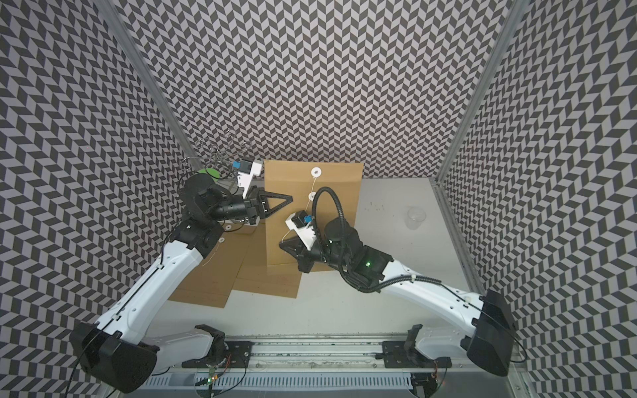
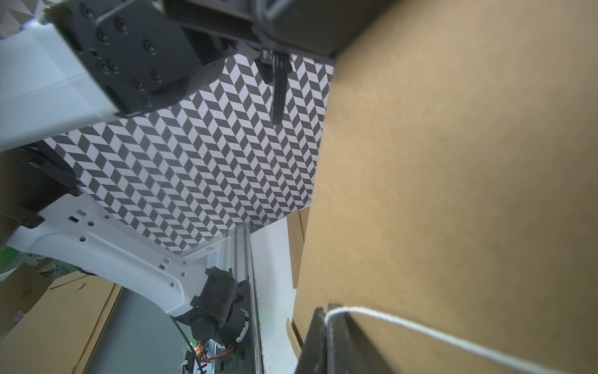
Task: Close the mouth of the file bag
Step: Close the file bag.
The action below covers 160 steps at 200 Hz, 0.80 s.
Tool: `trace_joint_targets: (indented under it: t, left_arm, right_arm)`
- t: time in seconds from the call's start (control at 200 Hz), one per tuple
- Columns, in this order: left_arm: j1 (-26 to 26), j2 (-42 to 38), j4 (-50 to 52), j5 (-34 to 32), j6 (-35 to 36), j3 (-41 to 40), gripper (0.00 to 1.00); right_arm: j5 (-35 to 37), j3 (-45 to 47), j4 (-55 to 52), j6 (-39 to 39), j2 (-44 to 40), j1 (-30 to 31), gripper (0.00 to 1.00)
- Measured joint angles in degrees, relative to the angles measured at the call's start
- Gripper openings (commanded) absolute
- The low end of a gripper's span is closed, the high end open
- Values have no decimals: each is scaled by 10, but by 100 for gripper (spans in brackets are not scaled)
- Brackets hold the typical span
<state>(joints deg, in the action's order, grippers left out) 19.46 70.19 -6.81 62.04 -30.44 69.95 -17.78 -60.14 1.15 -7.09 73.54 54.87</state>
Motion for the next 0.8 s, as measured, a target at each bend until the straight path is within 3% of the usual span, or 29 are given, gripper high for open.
trace_joint_targets:
  t: [0.491,0.801]
  left_arm:
    - [-8,0,-25,8,-31,0,0]
    - [-27,21,-26,-44,-136,-48,0]
  right_arm:
    - [5,7,-43,0,-44,-28,0]
    - [15,-107,-148,-1,-47,-84,0]
